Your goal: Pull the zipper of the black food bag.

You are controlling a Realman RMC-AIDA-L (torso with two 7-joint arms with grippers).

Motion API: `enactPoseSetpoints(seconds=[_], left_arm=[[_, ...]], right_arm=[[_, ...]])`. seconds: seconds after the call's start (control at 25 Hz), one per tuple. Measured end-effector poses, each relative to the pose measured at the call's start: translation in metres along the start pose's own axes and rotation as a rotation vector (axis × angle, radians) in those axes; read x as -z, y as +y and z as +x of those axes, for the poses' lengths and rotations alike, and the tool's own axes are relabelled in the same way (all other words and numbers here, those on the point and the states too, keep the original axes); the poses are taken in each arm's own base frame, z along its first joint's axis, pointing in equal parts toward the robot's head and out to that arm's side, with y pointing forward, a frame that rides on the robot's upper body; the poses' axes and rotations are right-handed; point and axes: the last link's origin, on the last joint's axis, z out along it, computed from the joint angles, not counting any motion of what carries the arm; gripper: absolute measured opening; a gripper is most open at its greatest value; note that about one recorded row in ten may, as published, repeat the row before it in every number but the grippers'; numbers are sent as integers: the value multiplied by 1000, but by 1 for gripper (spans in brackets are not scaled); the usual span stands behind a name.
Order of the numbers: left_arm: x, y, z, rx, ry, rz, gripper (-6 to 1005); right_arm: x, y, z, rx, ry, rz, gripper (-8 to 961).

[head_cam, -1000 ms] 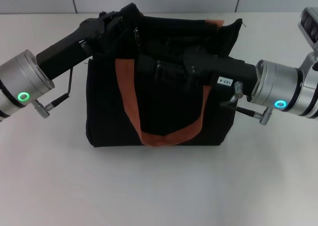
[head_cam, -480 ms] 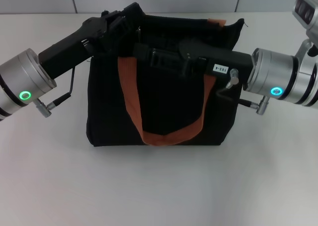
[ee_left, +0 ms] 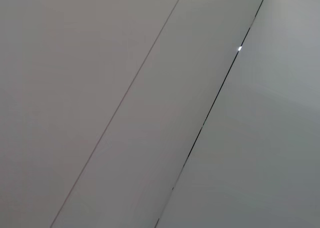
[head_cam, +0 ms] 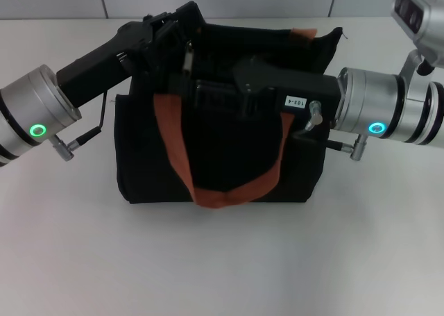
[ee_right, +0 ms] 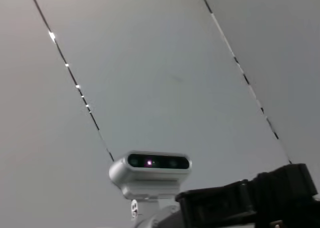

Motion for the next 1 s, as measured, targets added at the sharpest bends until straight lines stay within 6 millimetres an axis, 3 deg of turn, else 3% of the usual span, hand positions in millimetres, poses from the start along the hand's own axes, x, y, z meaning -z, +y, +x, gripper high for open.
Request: enactPoseSetpoints(seconds=[1.0], left_arm=[[1, -2, -1, -1, 0, 15, 32]], right_arm=[[6, -4, -2, -52, -40, 40, 665]])
